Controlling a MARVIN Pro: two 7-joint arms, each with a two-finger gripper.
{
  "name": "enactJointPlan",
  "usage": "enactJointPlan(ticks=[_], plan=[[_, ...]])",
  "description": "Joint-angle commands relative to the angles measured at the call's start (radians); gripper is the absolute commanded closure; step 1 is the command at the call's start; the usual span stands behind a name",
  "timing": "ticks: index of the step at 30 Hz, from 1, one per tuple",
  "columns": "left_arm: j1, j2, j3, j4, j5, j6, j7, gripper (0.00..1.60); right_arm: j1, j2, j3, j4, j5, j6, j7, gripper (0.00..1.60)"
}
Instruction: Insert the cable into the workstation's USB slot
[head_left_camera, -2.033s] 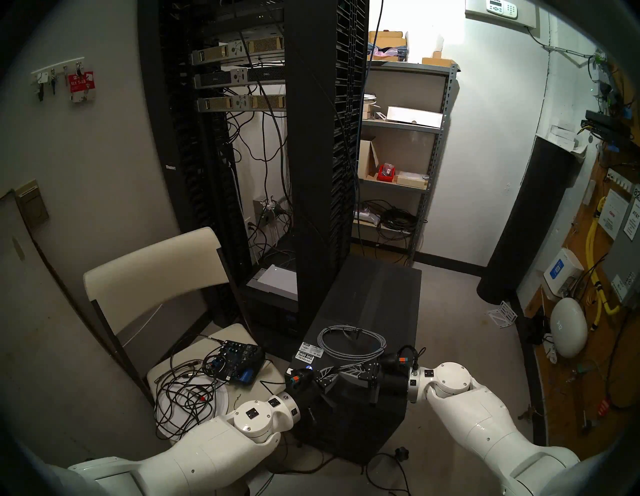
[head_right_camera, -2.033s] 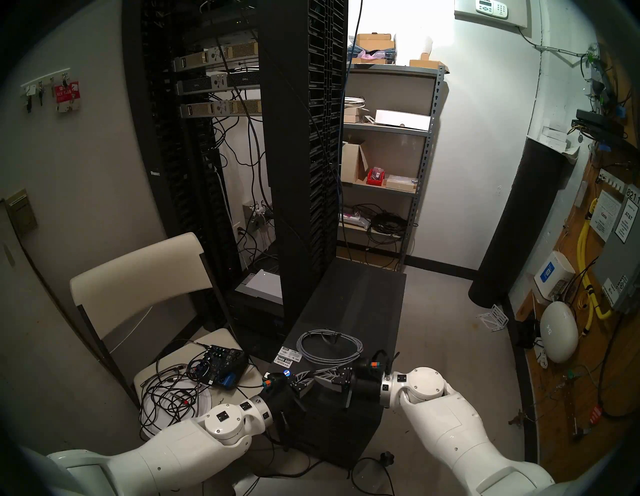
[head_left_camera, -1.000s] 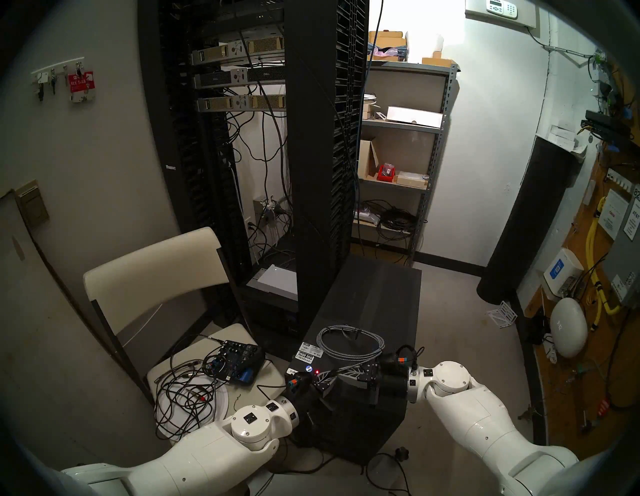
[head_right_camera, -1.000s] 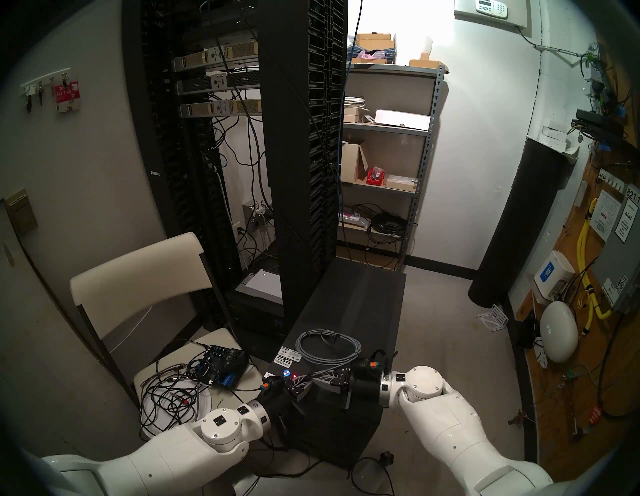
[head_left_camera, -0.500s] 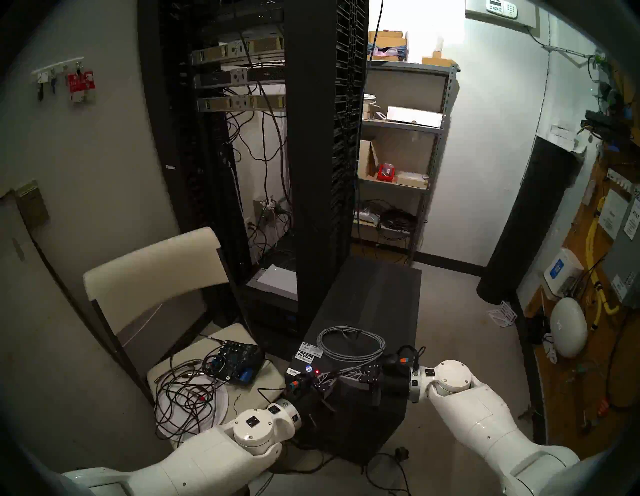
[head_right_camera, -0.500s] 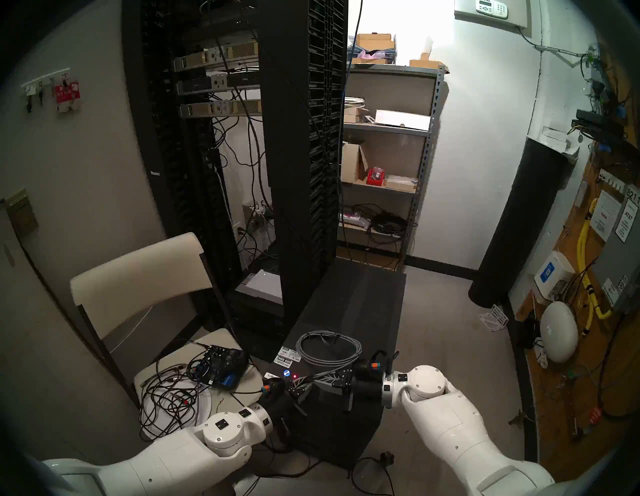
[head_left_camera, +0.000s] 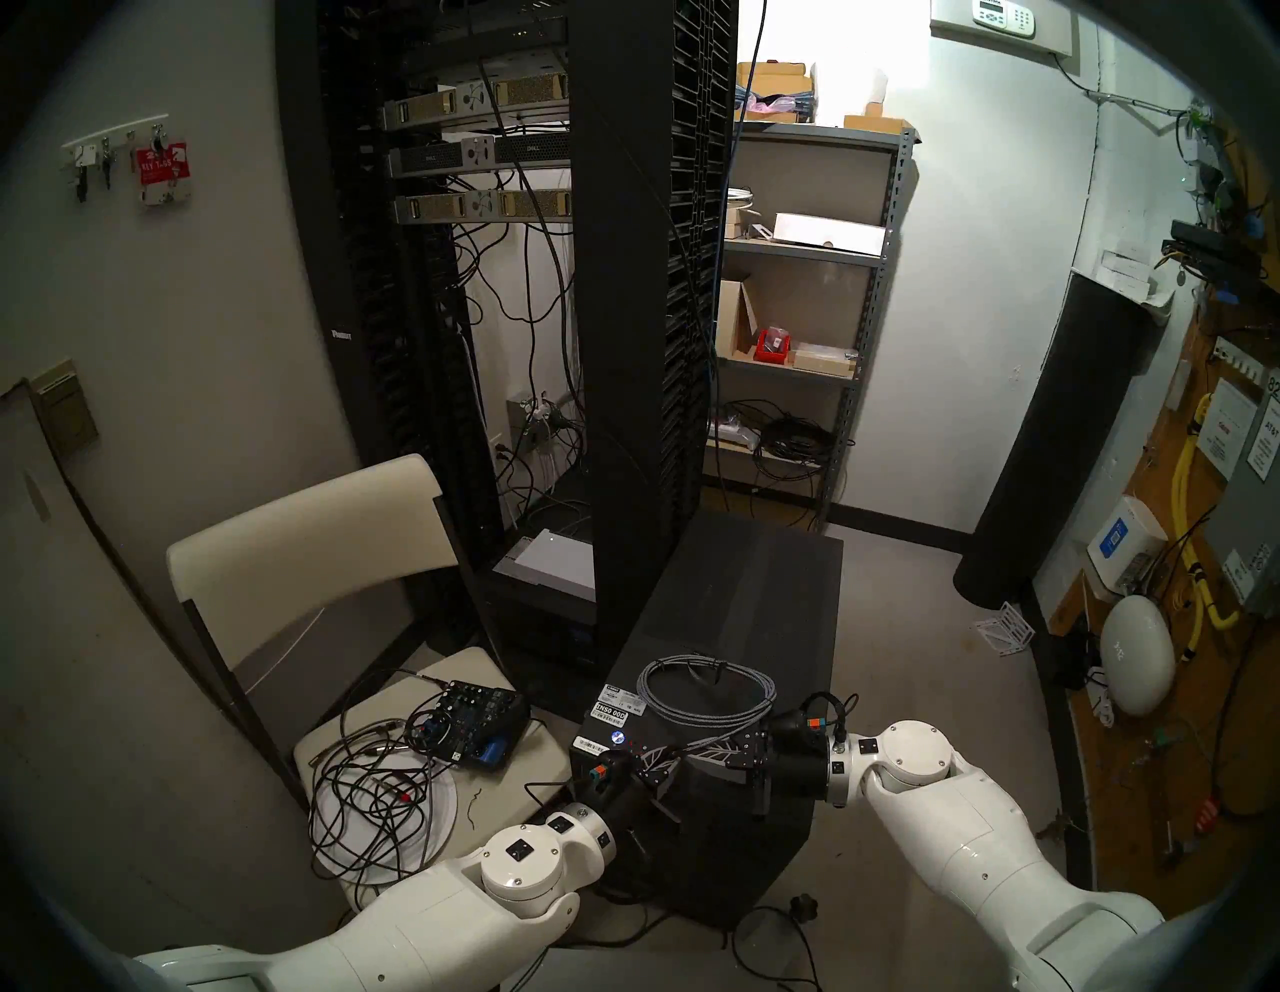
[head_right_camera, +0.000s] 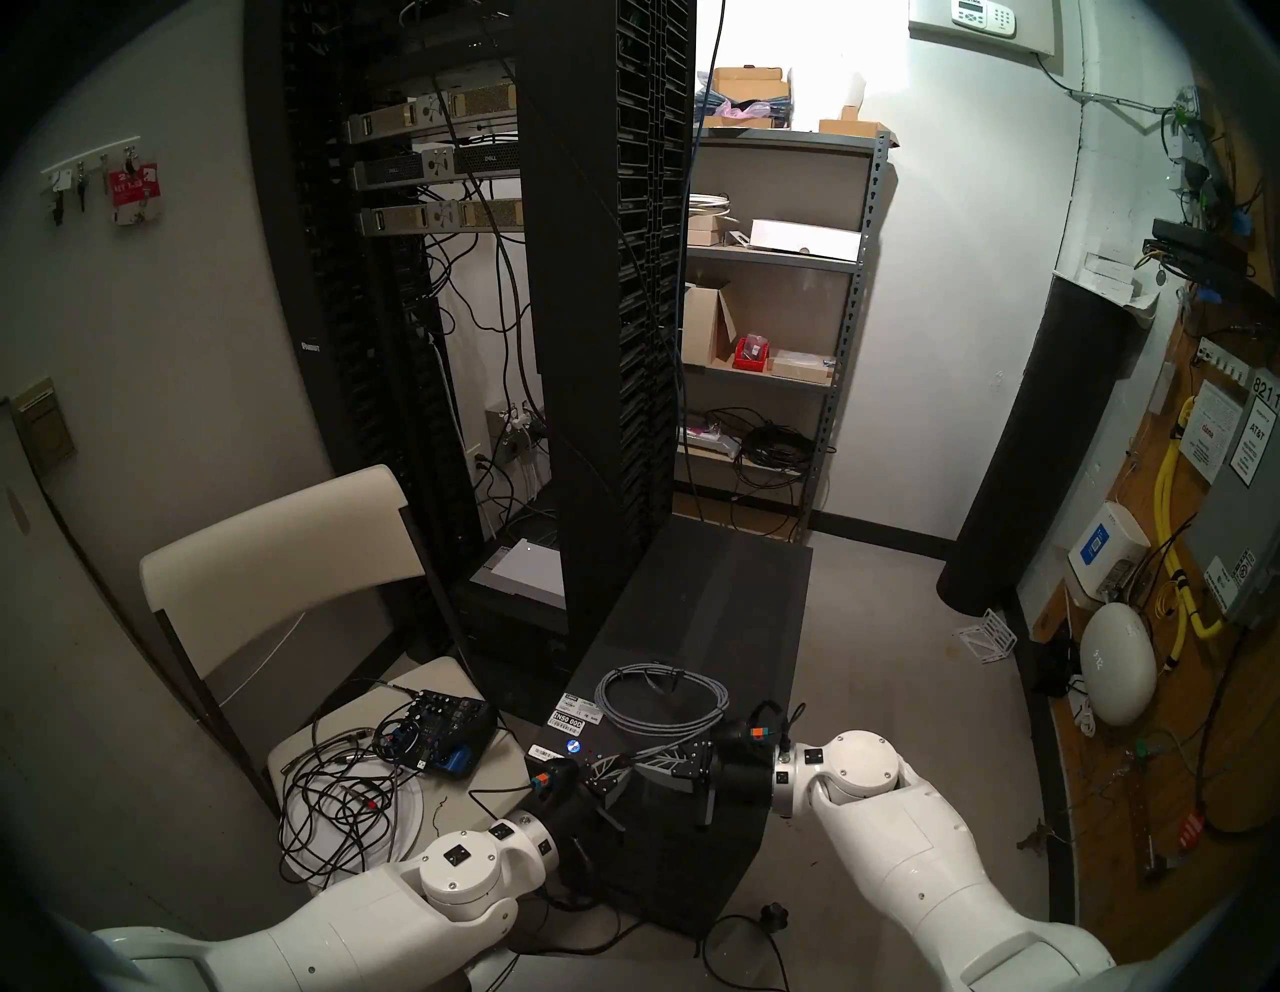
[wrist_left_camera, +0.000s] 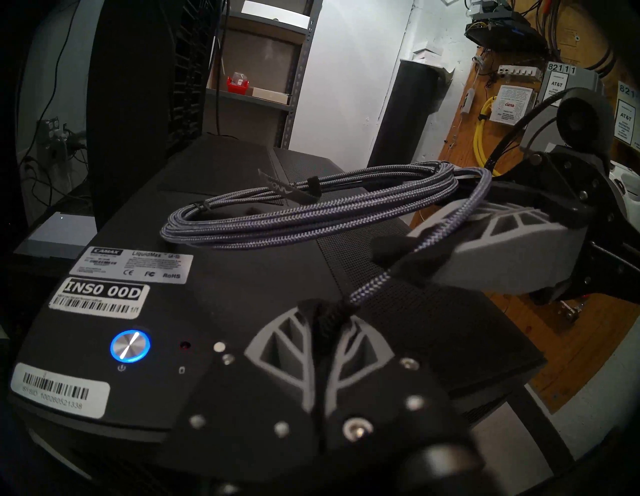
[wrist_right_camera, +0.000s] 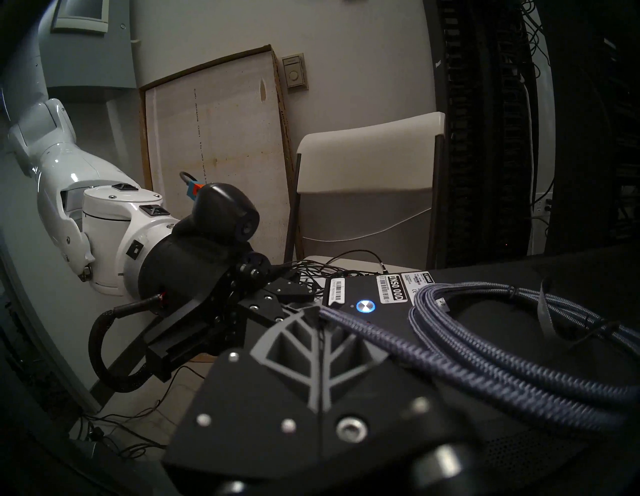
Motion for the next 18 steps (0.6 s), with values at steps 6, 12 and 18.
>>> enactJointPlan(ticks=[6,12,18], plan=[[-0.018,-0.009,-0.028,0.036,-0.004,0.008,0.049,1.6,0.037,0.006,0.01,-0.026,0.022,-0.001,0.045,1.6],[-0.026,-0.012,-0.029,0.039,-0.003,0.01,0.055,1.6,0.042,0.005,0.01,-0.022,0.022,0.003,0.051,1.6],[-0.023,0.002,-0.032,0.033,-0.008,0.011,0.052,1.6,0.049,-0.005,0.006,-0.005,0.019,0.001,0.054,1.6]])
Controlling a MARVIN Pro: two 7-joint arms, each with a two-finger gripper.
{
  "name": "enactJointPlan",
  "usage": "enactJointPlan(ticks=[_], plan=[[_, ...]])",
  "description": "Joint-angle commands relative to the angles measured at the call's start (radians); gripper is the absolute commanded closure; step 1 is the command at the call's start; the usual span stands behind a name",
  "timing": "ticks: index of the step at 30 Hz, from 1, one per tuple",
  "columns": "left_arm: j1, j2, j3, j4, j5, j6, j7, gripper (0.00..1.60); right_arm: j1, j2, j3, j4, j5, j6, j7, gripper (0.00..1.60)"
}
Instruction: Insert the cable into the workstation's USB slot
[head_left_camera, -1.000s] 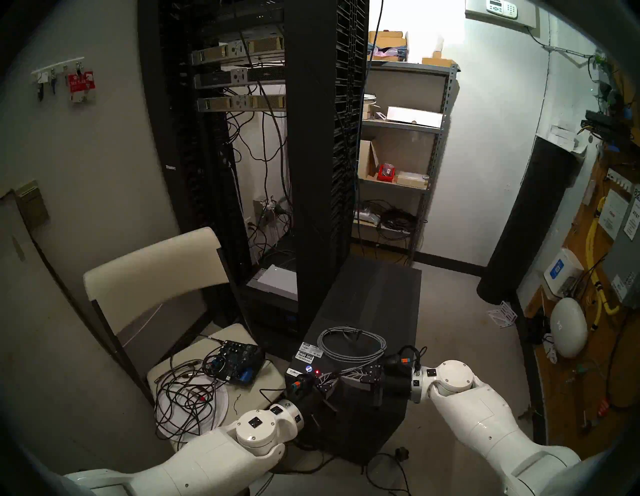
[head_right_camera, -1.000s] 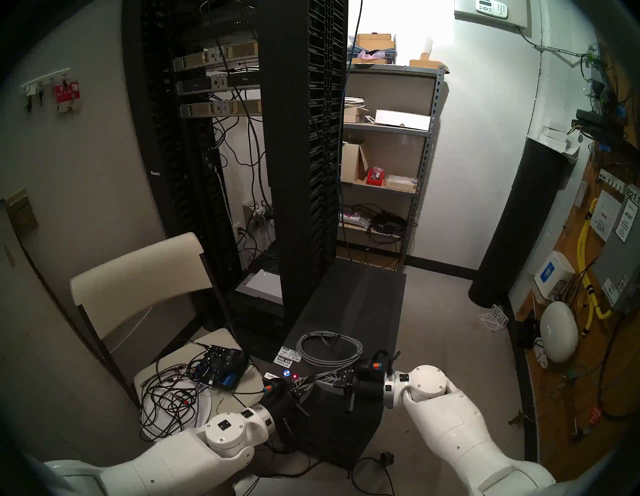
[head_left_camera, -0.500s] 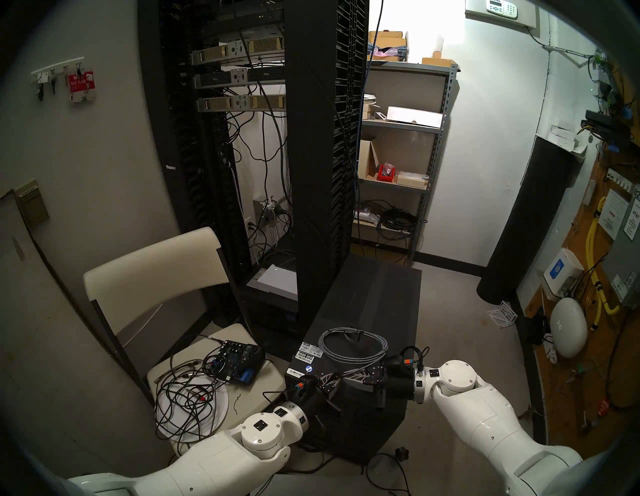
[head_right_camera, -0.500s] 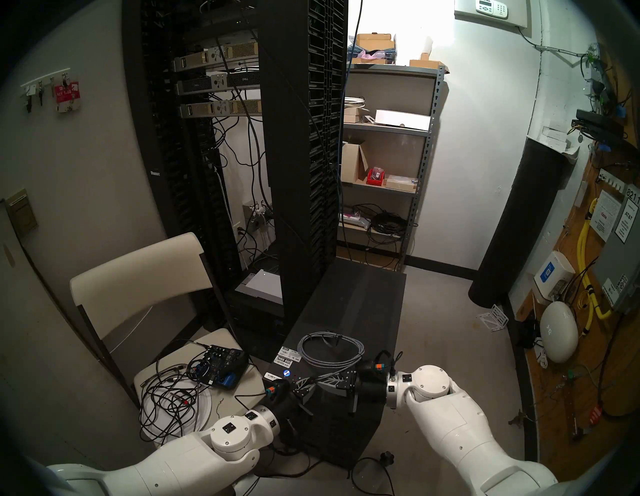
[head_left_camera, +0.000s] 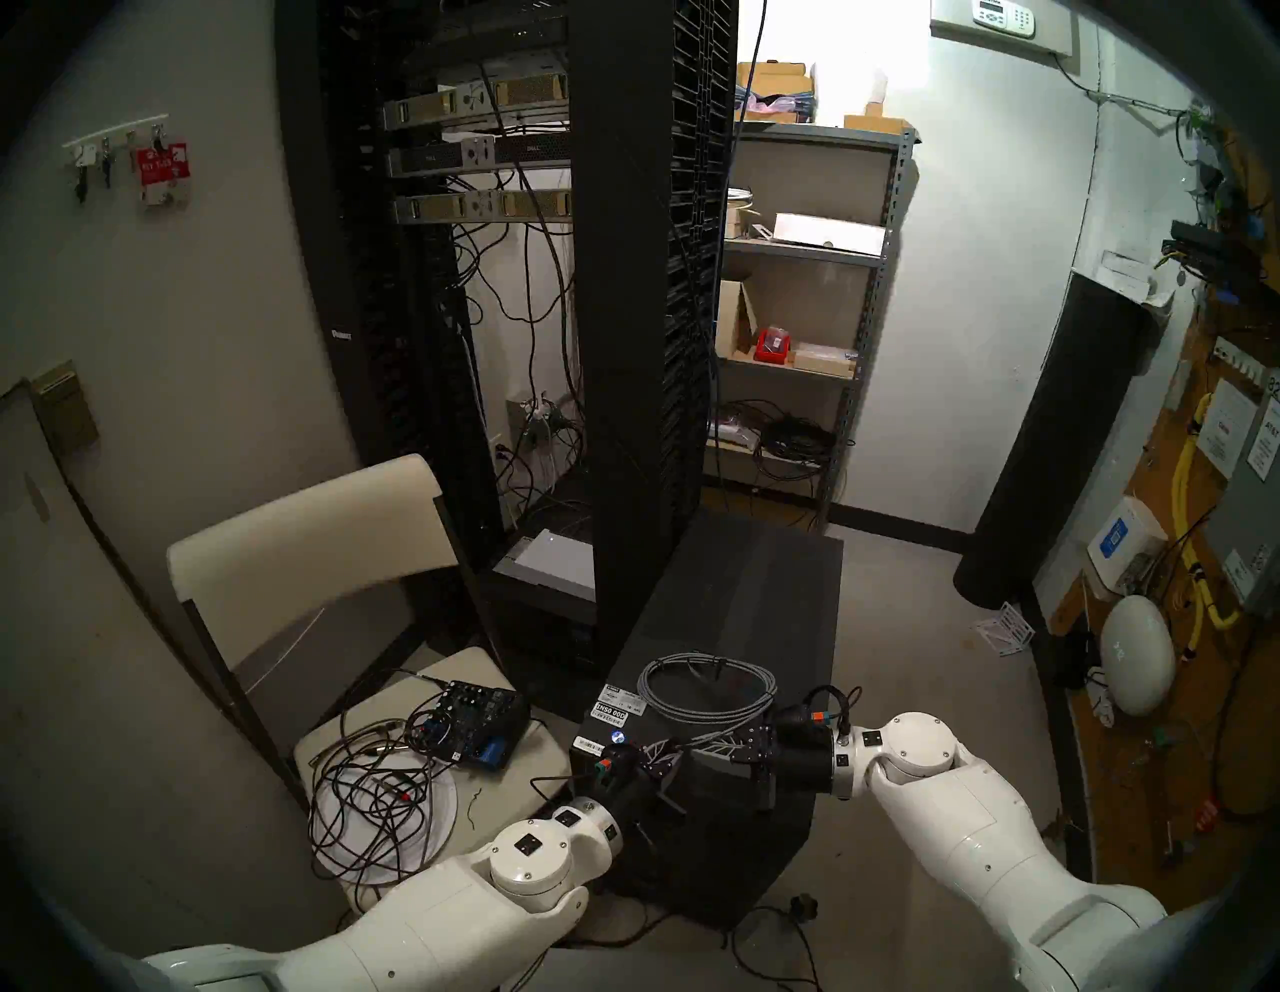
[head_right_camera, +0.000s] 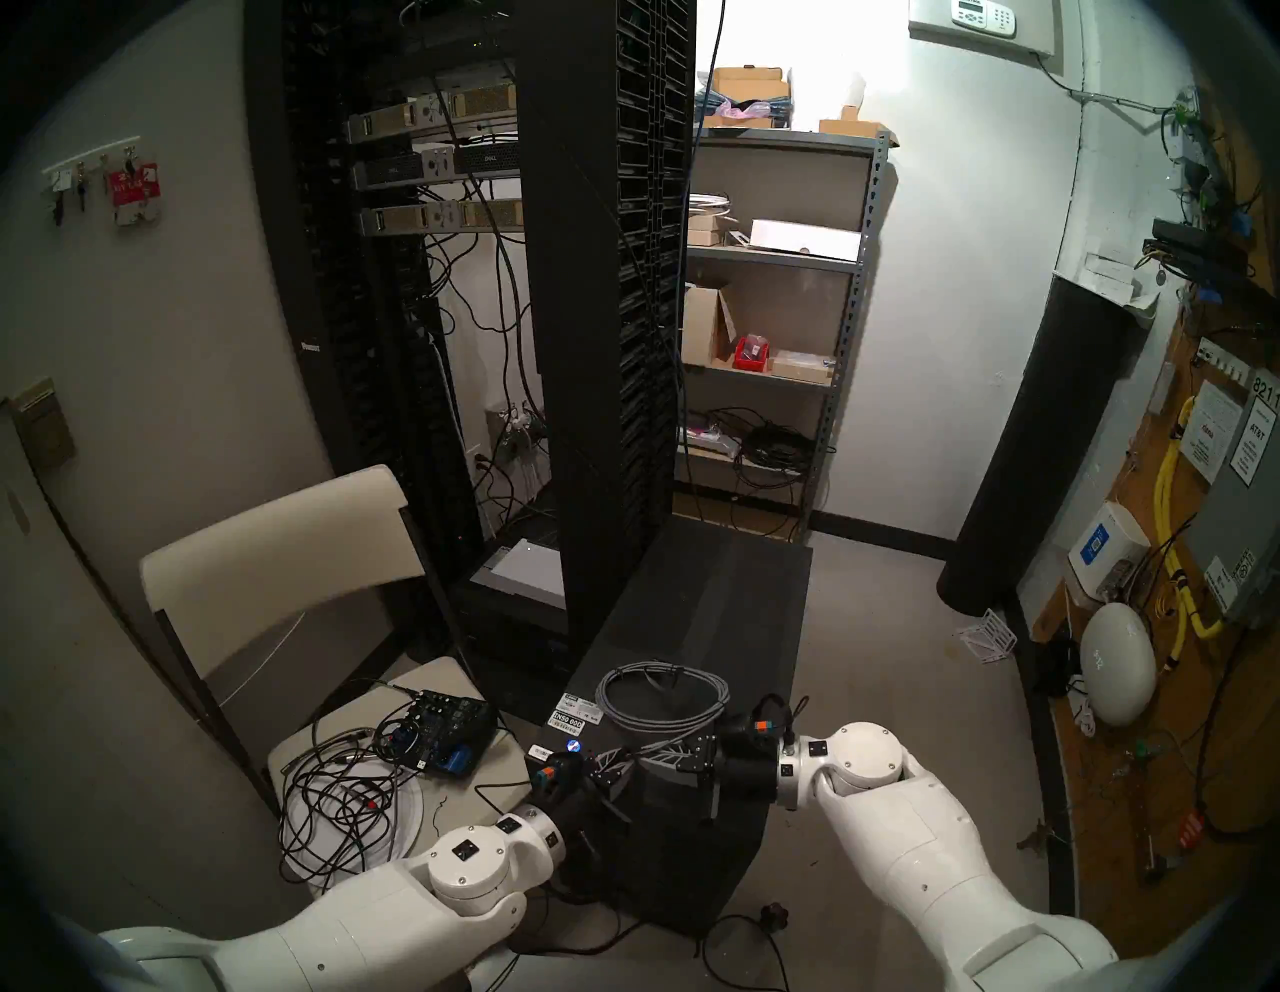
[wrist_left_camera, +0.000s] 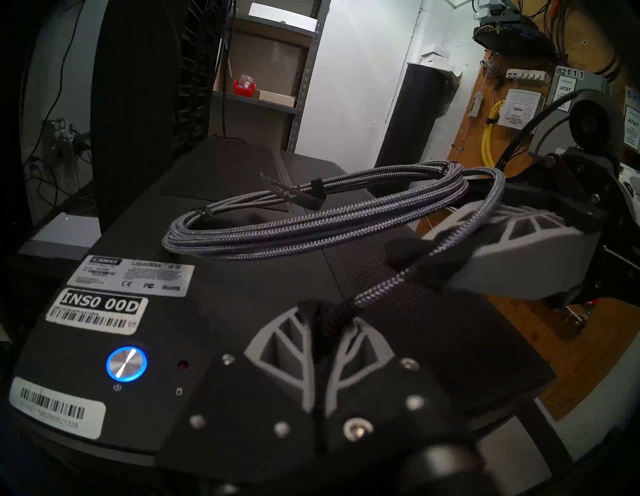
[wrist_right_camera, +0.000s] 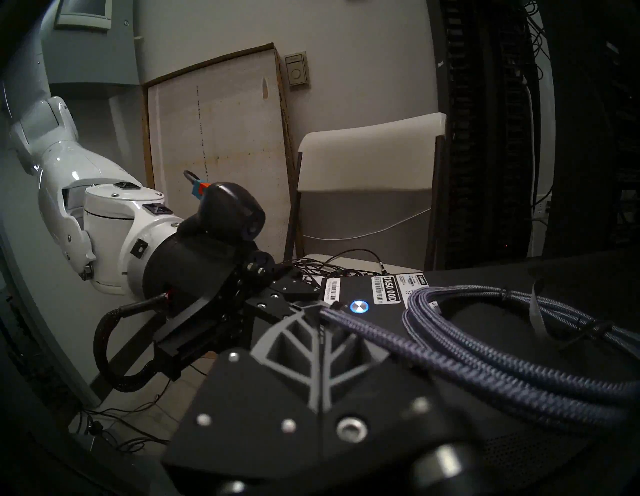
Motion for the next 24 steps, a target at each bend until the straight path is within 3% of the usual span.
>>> enactJointPlan(ticks=[1,6,9,10,11,16,24], plan=[[-0.005,0.026,-0.032,0.02,-0.008,0.007,0.03,1.6,0.029,-0.013,-0.001,-0.011,0.023,-0.002,0.035,1.6],[0.0,0.031,-0.031,0.018,-0.007,0.006,0.031,1.6,0.039,-0.023,-0.005,0.008,0.013,-0.002,0.032,1.56],[0.001,0.032,-0.031,0.018,-0.008,0.005,0.031,1.6,0.042,-0.026,-0.006,0.013,0.009,-0.002,0.032,1.21],[0.001,0.031,-0.031,0.019,-0.008,0.005,0.031,1.6,0.044,-0.026,-0.007,0.014,0.005,0.001,0.032,1.01],[0.001,0.031,-0.03,0.02,-0.008,0.004,0.03,1.6,0.046,-0.026,-0.009,0.014,0.001,0.003,0.03,0.97],[0.004,0.029,-0.03,0.02,-0.008,0.001,0.031,1.6,0.053,-0.032,-0.01,0.025,-0.002,0.004,0.034,0.83],[0.006,0.028,-0.029,0.018,-0.009,0.003,0.03,1.6,0.066,-0.041,-0.012,0.049,-0.008,0.001,0.04,0.82]])
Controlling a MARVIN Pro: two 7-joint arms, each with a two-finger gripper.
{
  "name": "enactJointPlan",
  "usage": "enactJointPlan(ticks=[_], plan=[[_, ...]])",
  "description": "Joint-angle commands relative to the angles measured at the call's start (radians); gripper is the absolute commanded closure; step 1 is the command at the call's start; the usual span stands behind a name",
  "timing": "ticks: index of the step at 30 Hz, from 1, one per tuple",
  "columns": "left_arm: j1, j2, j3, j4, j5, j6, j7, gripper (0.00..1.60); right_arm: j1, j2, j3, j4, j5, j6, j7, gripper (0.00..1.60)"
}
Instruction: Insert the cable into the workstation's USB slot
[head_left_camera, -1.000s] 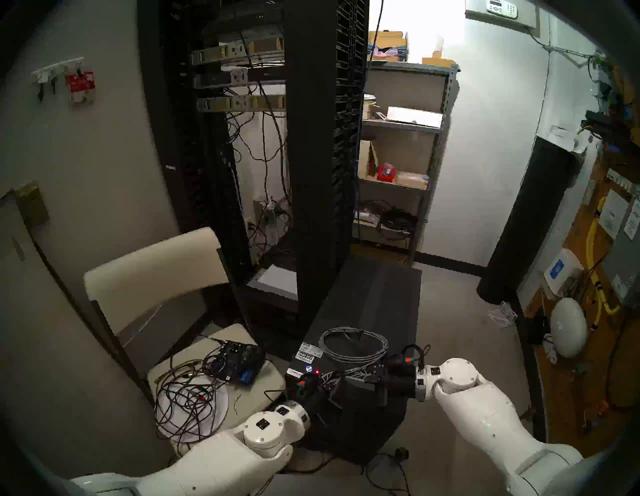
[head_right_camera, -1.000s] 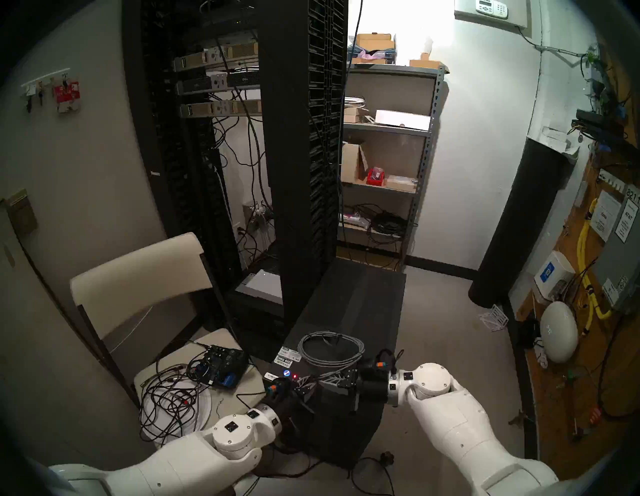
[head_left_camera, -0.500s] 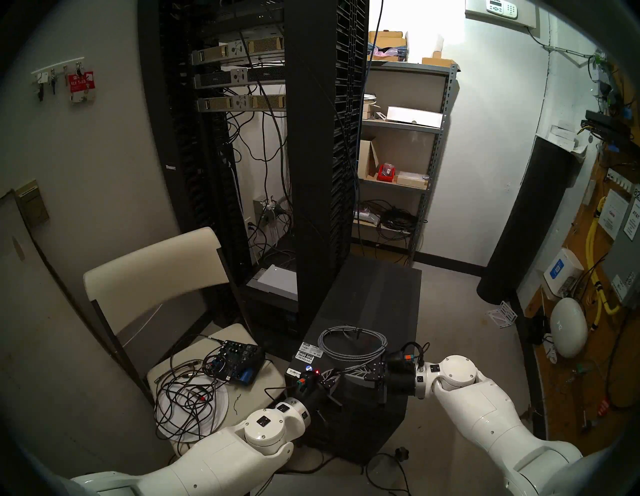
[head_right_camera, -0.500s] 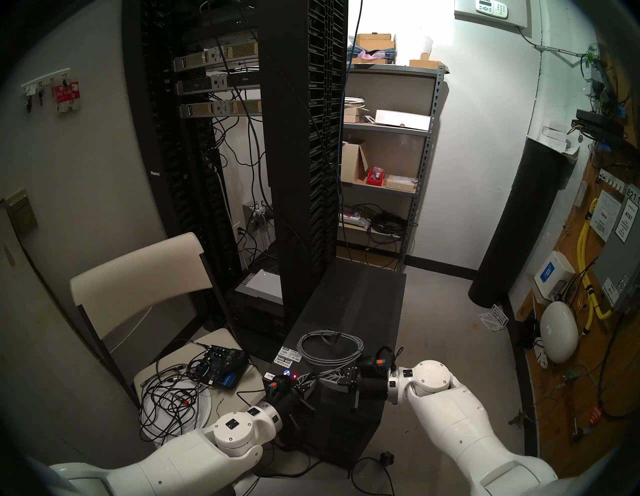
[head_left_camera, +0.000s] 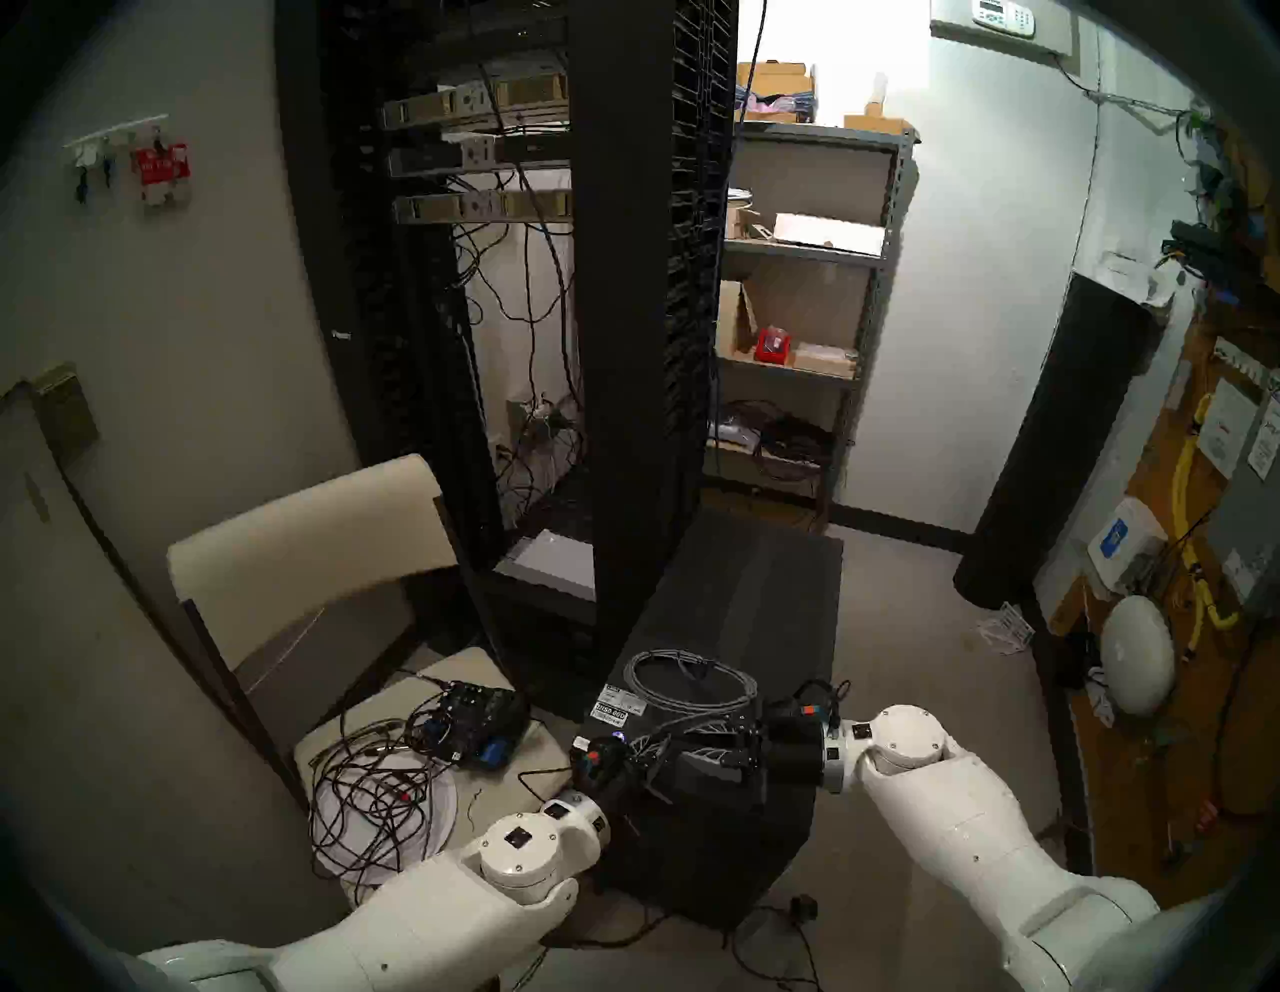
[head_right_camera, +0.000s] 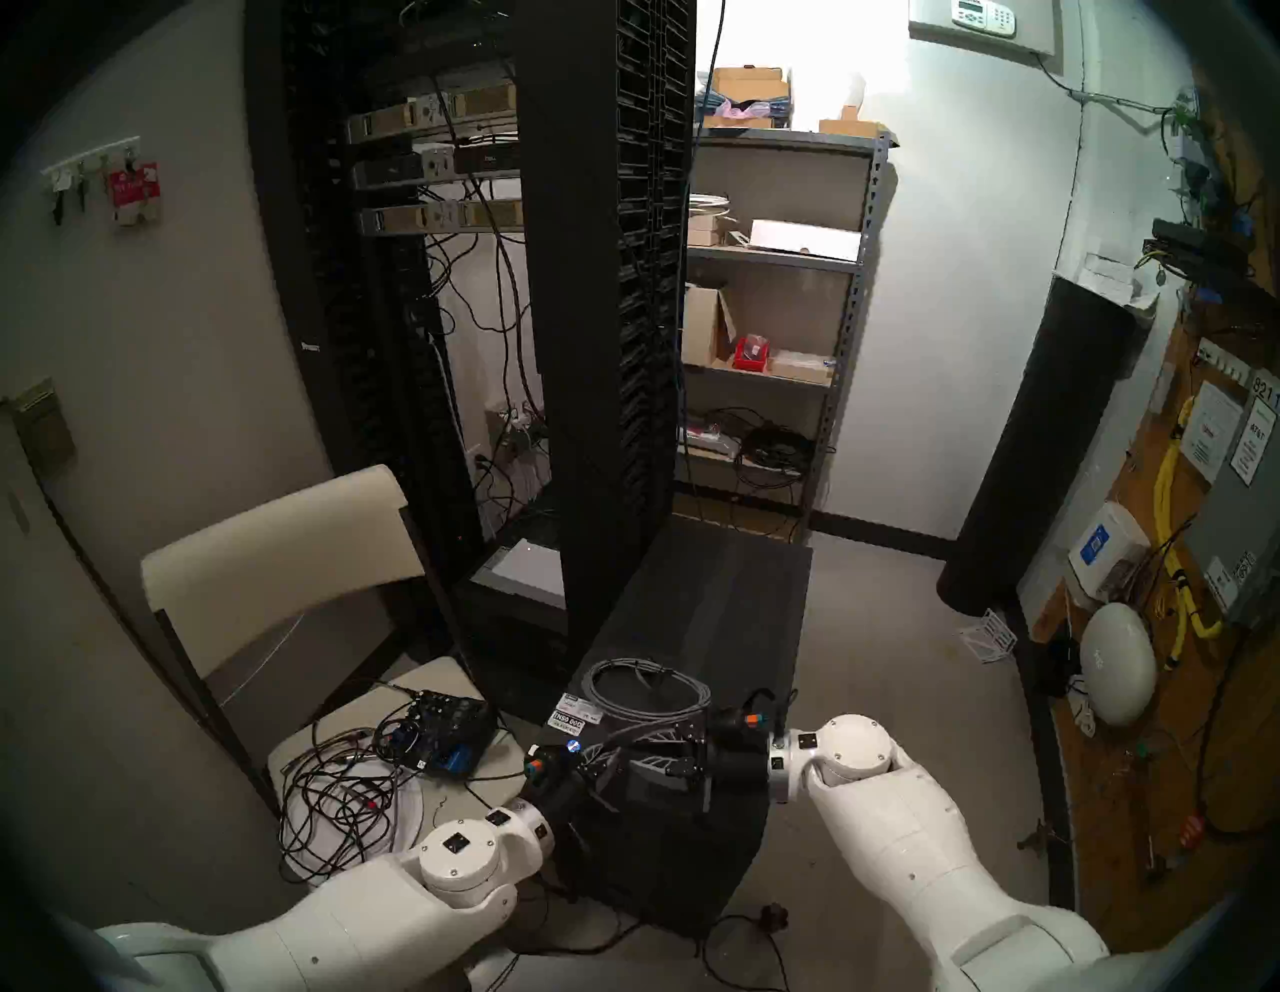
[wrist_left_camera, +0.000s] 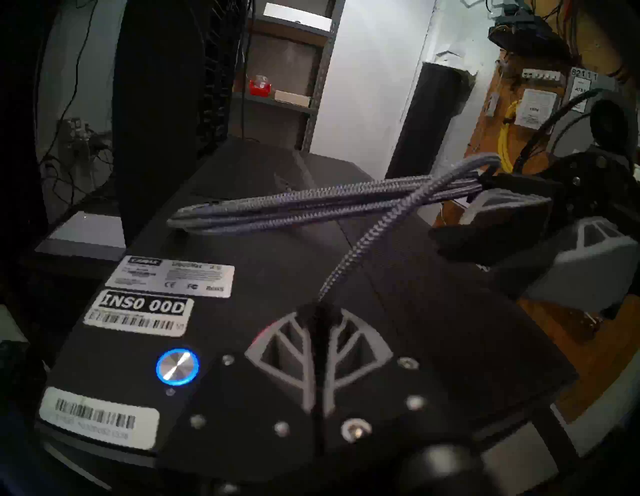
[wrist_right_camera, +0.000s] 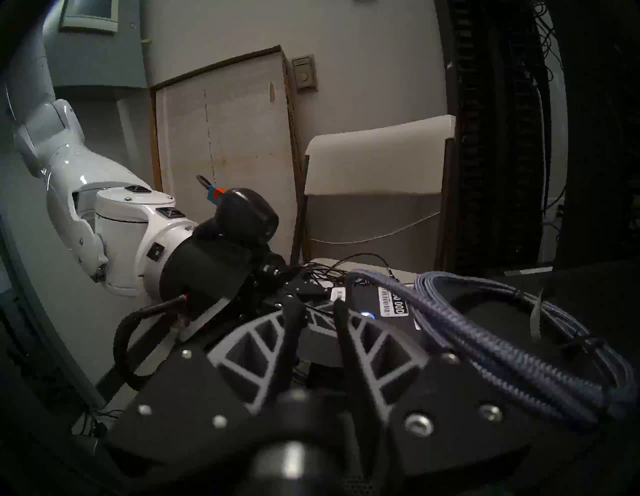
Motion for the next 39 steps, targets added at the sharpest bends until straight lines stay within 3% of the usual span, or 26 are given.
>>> enactJointPlan(ticks=[1,25,35,39], plan=[[0.007,0.015,-0.007,0.008,0.0,0.001,0.011,1.6,0.029,-0.012,-0.002,0.01,0.002,0.001,0.008,0.82],[0.03,0.037,0.004,-0.062,0.022,0.017,0.014,1.6,0.117,-0.05,-0.029,0.118,-0.035,0.014,0.002,0.8],[0.031,0.035,0.004,-0.067,0.032,0.021,0.019,1.6,0.147,-0.069,-0.047,0.151,-0.055,0.005,-0.006,0.44],[0.032,0.032,0.008,-0.068,0.035,0.023,0.018,1.6,0.151,-0.077,-0.044,0.153,-0.056,-0.004,-0.016,0.5]])
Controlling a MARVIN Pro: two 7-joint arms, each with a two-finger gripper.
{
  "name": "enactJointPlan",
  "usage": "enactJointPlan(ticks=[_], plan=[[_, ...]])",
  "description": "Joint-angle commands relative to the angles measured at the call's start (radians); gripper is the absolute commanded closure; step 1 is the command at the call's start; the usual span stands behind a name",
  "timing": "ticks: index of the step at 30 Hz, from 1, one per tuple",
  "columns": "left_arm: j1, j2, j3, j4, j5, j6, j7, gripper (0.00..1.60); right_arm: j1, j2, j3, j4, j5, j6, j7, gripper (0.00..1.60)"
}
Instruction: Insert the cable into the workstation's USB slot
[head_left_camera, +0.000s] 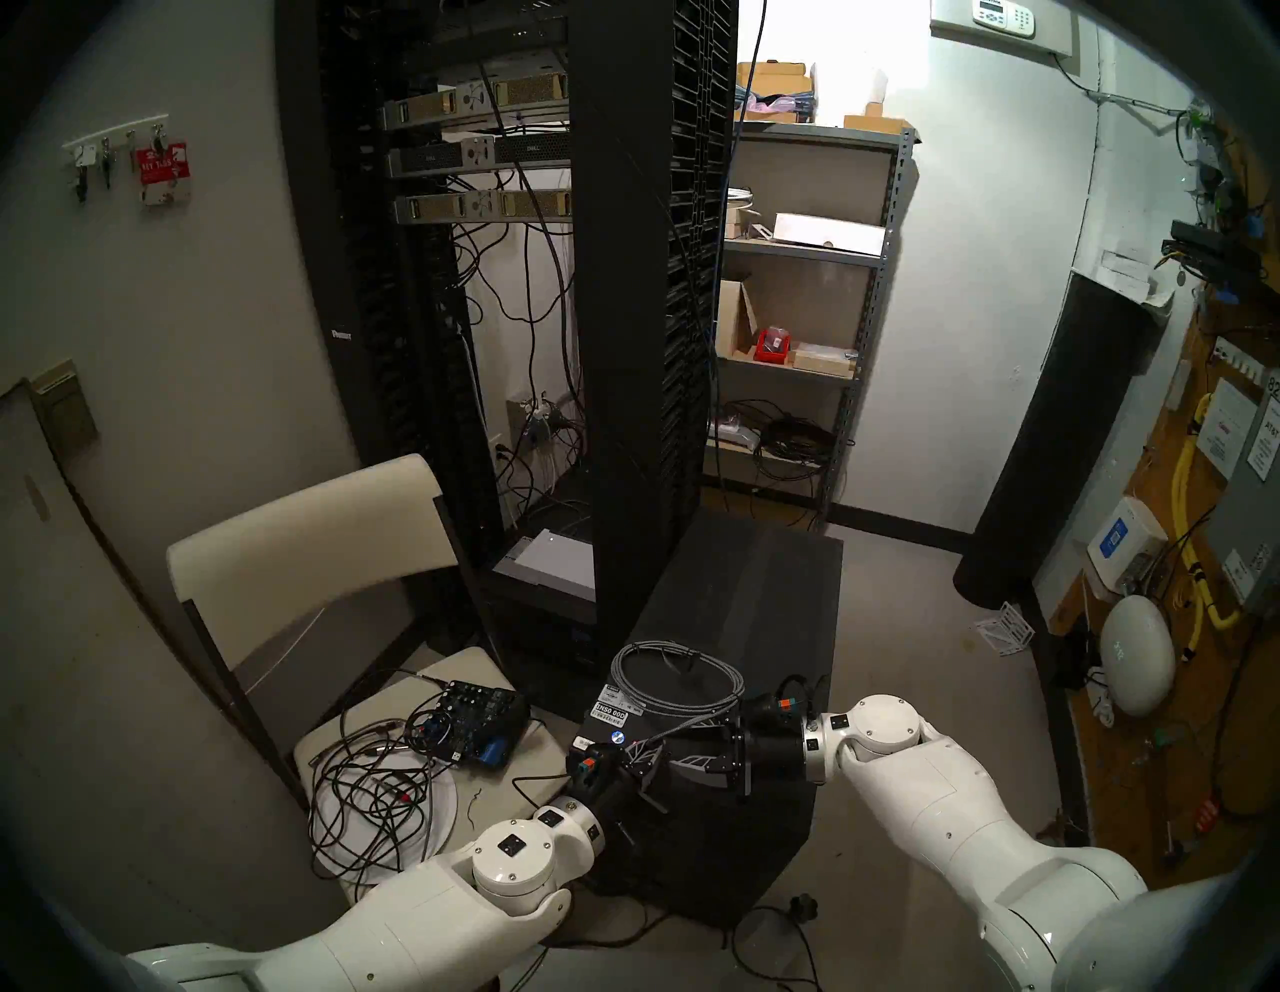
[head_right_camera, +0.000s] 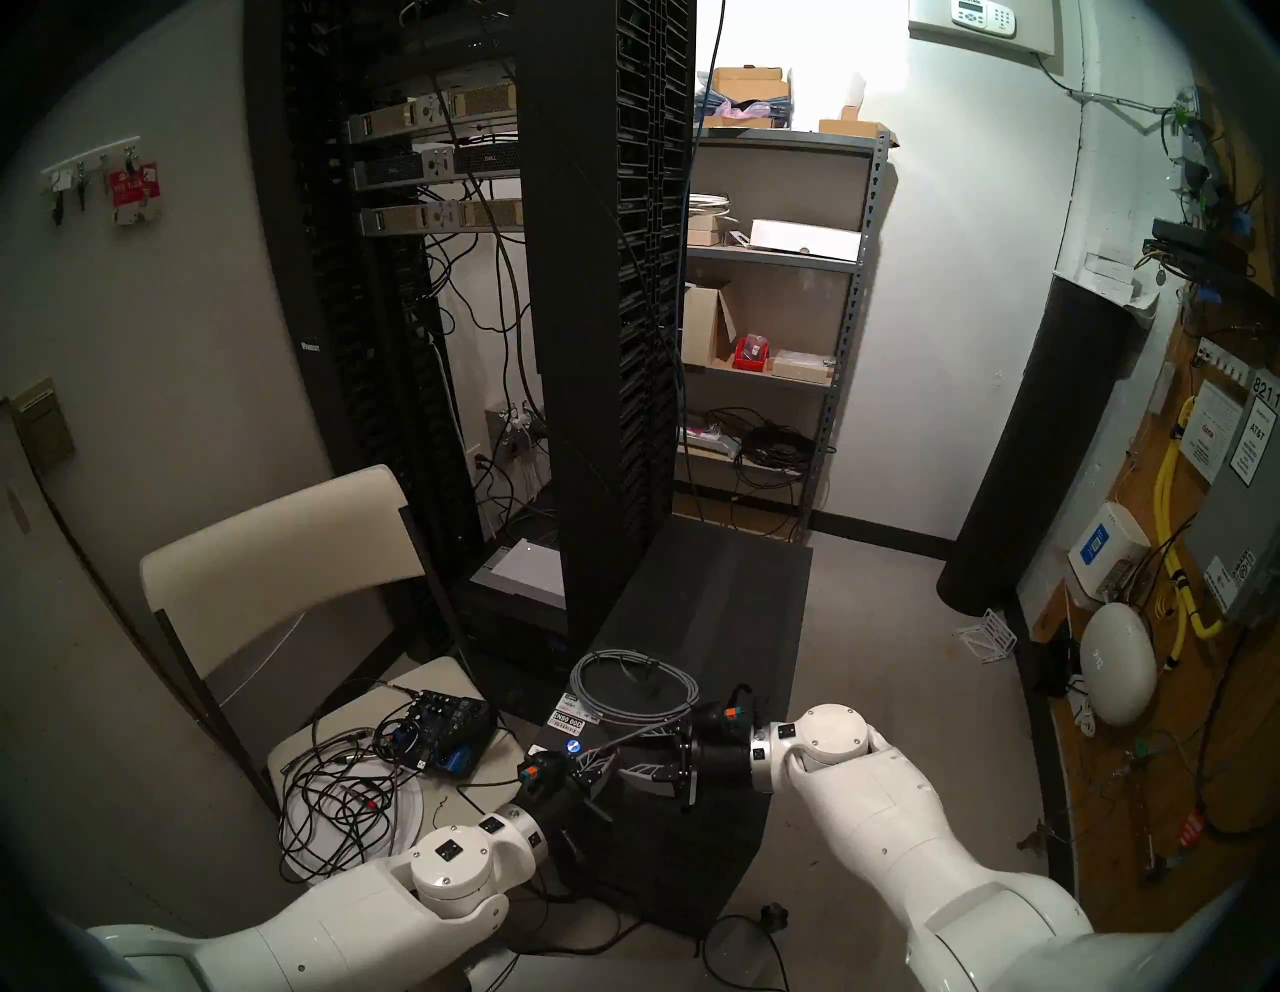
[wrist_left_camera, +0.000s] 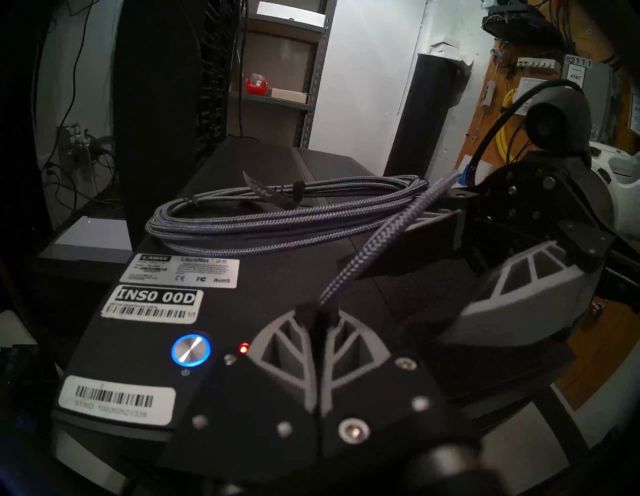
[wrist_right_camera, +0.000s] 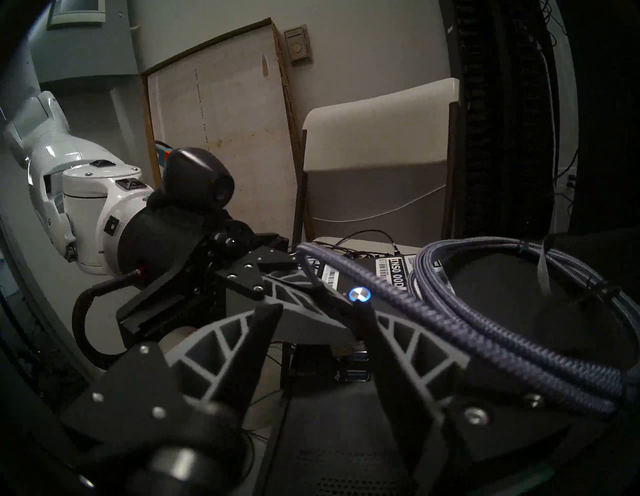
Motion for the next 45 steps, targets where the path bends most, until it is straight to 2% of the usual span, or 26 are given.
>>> enactJointPlan(ticks=[1,4,9,26,45], plan=[[0.003,-0.005,0.006,-0.006,-0.002,0.0,-0.009,1.6,0.036,-0.025,0.01,-0.013,0.01,-0.017,-0.009,0.55],[0.004,-0.007,0.009,-0.005,0.001,0.0,-0.009,1.6,0.036,-0.028,0.01,-0.016,0.012,-0.017,-0.014,0.74],[0.004,-0.009,0.011,-0.003,0.005,-0.001,-0.01,1.6,0.037,-0.034,0.007,-0.01,0.009,-0.019,-0.006,0.83],[-0.016,-0.031,0.004,0.014,0.005,0.021,0.005,1.6,-0.022,-0.009,0.038,-0.037,0.015,-0.004,0.003,0.86],[-0.014,-0.022,0.022,-0.003,-0.004,0.044,0.01,1.6,-0.006,-0.022,0.061,0.004,0.011,-0.023,0.026,0.84]])
